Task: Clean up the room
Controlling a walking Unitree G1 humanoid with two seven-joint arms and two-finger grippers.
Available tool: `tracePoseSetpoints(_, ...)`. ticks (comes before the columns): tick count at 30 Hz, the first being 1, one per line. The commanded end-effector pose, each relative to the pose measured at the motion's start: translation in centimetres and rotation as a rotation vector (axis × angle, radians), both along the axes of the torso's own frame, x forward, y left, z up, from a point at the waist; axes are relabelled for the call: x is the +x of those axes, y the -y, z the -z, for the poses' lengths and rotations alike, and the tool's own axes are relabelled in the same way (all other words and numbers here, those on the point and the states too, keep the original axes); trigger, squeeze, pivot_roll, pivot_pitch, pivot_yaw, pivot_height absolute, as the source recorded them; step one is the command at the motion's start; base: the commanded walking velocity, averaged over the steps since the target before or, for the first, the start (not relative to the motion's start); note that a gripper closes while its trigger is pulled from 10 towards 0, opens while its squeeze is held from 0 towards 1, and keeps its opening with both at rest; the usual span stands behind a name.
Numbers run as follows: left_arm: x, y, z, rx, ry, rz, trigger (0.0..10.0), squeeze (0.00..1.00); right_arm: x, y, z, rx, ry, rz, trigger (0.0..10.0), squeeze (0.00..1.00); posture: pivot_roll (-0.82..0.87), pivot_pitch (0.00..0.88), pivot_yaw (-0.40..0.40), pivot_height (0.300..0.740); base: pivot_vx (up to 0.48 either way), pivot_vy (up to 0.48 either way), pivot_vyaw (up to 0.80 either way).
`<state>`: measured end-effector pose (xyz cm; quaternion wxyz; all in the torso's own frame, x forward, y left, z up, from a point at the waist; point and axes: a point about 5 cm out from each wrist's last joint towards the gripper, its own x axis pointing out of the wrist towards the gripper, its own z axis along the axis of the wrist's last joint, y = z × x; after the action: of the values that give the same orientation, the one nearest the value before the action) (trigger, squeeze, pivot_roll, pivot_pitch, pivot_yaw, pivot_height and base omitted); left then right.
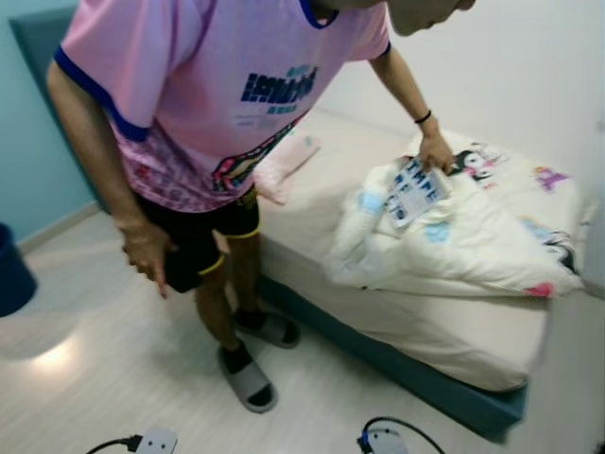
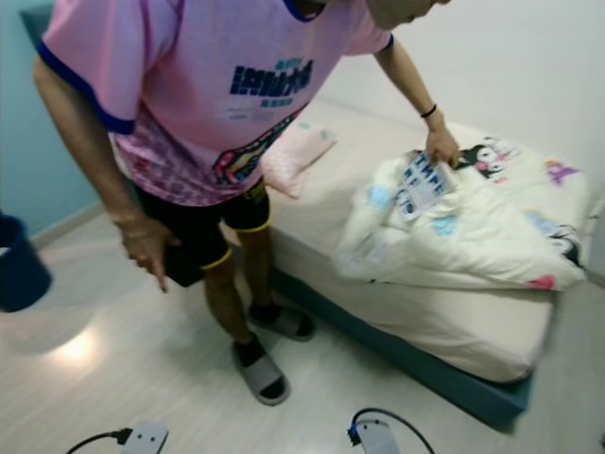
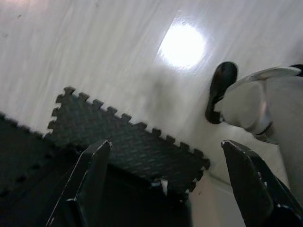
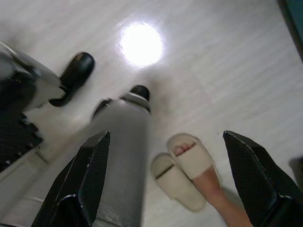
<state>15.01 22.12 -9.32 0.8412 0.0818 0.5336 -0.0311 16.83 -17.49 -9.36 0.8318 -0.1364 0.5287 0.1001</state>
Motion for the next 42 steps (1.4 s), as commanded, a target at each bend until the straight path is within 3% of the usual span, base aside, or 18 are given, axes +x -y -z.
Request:
tracePoseSetpoints(1,-0.06,0.18,0.06,-0.005,-0.004,0.007,10.0,0.0,-0.73,0.34,0.28,-0.012,-0.024,0.011,10.0,0.0,0.0,0.087,-0.05,0.74,0.0,0.0,0.0)
tracePoseSetpoints(42,-0.05,0.38,0.08,-0.012,-0.013,0.039,10.0,0.0,-0.8,0.49,0.3,-0.027,-0.038,-0.009,10.0,0.0,-0.01,0.086,-0.053,0.74,0.0,0.0,0.0)
